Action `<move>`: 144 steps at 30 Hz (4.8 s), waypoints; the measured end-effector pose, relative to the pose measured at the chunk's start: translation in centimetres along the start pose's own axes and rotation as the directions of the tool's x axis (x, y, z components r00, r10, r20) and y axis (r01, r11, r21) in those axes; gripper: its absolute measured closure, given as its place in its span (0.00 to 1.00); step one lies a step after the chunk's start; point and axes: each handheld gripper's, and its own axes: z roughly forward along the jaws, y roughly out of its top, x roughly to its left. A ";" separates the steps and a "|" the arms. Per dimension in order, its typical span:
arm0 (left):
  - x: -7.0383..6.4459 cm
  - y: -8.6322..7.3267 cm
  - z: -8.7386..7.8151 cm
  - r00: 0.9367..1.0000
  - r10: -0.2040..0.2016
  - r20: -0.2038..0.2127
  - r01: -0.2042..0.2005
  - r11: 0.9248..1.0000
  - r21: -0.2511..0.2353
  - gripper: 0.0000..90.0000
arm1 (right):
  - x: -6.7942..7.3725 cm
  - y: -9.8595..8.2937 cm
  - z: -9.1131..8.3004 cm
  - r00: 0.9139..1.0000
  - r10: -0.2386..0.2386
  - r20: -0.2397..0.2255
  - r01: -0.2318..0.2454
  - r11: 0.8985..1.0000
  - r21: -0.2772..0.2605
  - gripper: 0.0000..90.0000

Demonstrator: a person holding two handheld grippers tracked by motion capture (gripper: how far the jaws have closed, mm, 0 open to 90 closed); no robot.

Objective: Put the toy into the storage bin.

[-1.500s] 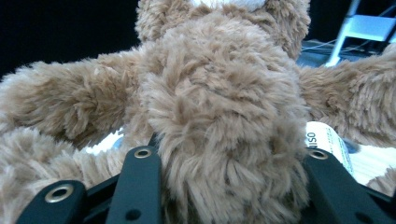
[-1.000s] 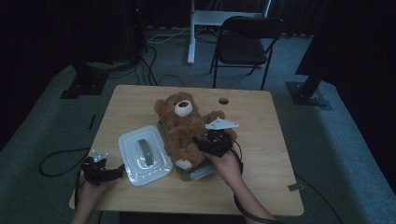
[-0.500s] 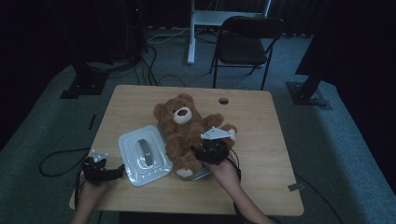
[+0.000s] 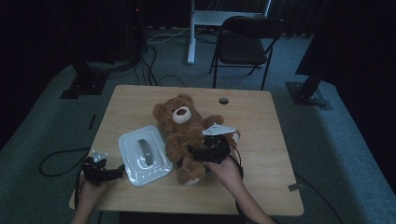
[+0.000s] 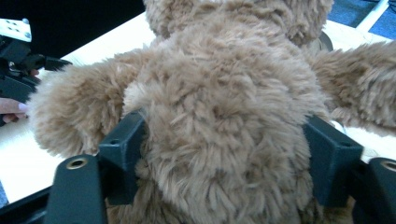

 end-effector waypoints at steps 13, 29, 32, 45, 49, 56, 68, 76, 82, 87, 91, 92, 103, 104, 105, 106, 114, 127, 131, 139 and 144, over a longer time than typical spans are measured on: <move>0.0 0.0 0.0 1.000 0.000 0.000 0.000 1.000 0.000 0.01 | -0.6 1.7 -1.4 0.999 0.036 -0.009 -0.036 0.998 -0.043 0.16; 0.0 0.0 0.0 1.000 0.004 0.003 -0.004 1.000 -0.001 0.01 | -1.7 5.8 -1.4 0.997 0.061 -0.041 -0.065 0.992 -0.106 0.13; 0.0 0.0 0.0 1.000 0.003 0.003 -0.003 1.000 -0.001 0.01 | -1.6 6.7 -1.2 0.997 0.058 -0.040 -0.062 0.992 -0.113 0.13; 0.0 0.0 0.0 1.000 0.004 0.003 -0.004 1.000 -0.001 0.01 | -1.2 9.6 0.2 0.997 0.052 -0.048 -0.058 0.990 -0.125 0.15; 0.0 0.0 0.0 1.000 0.004 0.003 -0.004 1.000 -0.001 0.01 | -1.2 10.6 0.7 0.998 0.049 -0.049 -0.055 0.991 -0.123 0.15; 0.0 0.0 0.0 1.000 0.004 0.003 -0.004 1.000 -0.001 0.01 | -1.0 11.9 2.2 0.999 0.026 -0.040 -0.030 0.995 -0.100 0.15; 0.0 0.0 0.0 1.000 0.003 0.004 -0.003 1.000 -0.002 0.01 | -1.8 13.0 5.8 0.998 0.053 -0.021 -0.054 0.998 -0.031 0.15; 0.0 0.0 0.0 1.000 0.003 0.004 -0.003 1.000 -0.002 0.01 | -2.7 11.6 8.4 0.998 0.056 -0.018 -0.055 0.997 0.047 0.17; 0.0 0.0 0.0 1.000 0.003 0.003 -0.003 1.000 -0.003 0.01 | -2.1 10.7 8.3 1.000 -0.001 -0.010 0.002 1.000 0.015 0.18; 0.0 0.0 0.0 1.000 0.003 0.003 -0.003 1.000 -0.003 0.01 | -1.7 10.2 8.2 0.999 -0.038 0.004 0.038 0.999 -0.002 0.20; 0.0 0.0 0.0 1.000 0.002 0.003 -0.002 1.000 -0.003 0.01 | -1.8 9.9 8.2 1.000 -0.021 -0.009 0.021 0.999 0.029 0.21; 0.0 0.0 0.0 1.000 0.001 0.003 -0.001 1.000 -0.003 0.01 | -1.7 9.7 8.3 1.000 -0.015 -0.011 0.016 0.999 0.043 0.22; 0.0 0.0 0.0 1.000 0.002 0.004 -0.002 1.000 -0.001 0.01 | -1.6 8.2 9.5 0.998 0.014 -0.053 -0.007 0.992 0.125 0.24; 0.0 0.0 0.0 1.000 0.002 0.004 -0.002 1.000 -0.001 0.01 | -1.8 8.1 9.6 0.998 0.021 -0.057 -0.014 0.991 0.133 0.24; 0.0 0.0 0.0 1.000 0.003 0.004 -0.003 1.000 -0.001 0.01 | -1.8 7.8 9.9 0.998 0.026 -0.059 -0.017 0.988 0.151 0.24; 0.0 0.0 0.0 1.000 0.003 0.004 -0.003 1.000 -0.001 0.01 | -2.0 7.6 10.3 0.997 0.031 -0.065 -0.019 0.985 0.173 0.24; 0.0 0.0 0.0 1.000 0.002 0.005 -0.002 1.000 0.000 0.01 | -0.3 6.6 13.0 0.998 -0.065 -0.009 0.065 0.951 0.302 0.25; 0.0 0.0 0.0 1.000 0.001 0.004 -0.001 1.000 -0.001 0.01 | 0.1 6.2 15.5 0.998 -0.064 0.005 0.056 0.901 0.429 0.27; 0.0 0.0 0.0 1.000 0.001 0.004 -0.001 1.000 -0.001 0.01 | 0.3 6.3 15.3 0.997 -0.075 0.013 0.062 0.903 0.425 0.27; 0.0 0.0 0.0 1.000 0.001 0.005 -0.001 1.000 -0.002 0.01 | 0.6 8.7 11.7 0.998 -0.067 -0.015 0.068 0.937 0.344 0.27; 0.1 0.0 0.0 1.000 0.004 0.005 -0.004 1.000 -0.002 0.01 | 0.6 8.9 8.9 0.998 -0.056 -0.039 0.065 0.958 0.279 0.27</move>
